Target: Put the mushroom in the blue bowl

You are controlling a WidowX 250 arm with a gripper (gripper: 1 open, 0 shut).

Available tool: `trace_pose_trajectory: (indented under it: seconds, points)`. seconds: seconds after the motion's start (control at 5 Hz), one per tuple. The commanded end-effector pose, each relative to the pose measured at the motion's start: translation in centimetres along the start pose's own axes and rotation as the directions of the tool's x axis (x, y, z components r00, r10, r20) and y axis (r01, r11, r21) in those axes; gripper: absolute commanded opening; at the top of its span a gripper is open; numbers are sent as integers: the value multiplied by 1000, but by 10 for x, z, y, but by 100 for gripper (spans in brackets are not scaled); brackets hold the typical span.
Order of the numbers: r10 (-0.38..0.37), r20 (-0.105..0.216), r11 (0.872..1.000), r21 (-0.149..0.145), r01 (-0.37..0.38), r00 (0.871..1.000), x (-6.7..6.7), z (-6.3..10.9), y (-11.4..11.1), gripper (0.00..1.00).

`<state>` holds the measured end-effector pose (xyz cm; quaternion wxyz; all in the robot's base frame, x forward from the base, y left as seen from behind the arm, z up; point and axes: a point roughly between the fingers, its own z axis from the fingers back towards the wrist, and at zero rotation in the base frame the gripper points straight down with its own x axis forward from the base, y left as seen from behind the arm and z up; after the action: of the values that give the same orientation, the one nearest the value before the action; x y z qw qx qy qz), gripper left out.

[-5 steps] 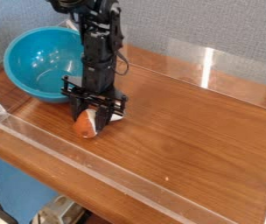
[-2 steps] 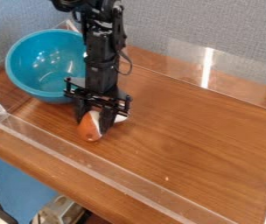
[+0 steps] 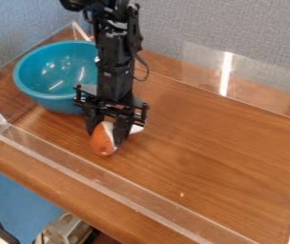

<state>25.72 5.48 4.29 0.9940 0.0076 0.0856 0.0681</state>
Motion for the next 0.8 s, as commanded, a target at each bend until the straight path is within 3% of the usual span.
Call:
trace_pose_trajectory:
  seconds: [0.0, 0.2, 0.6]
  points:
    - [-6, 80, 1000, 3, 6, 997, 3, 23, -2, 0]
    - [-5, 80, 1000, -1, 5, 997, 2, 24, -3, 0]
    - [39, 145, 999, -32, -34, 989, -2, 69, 3, 0]
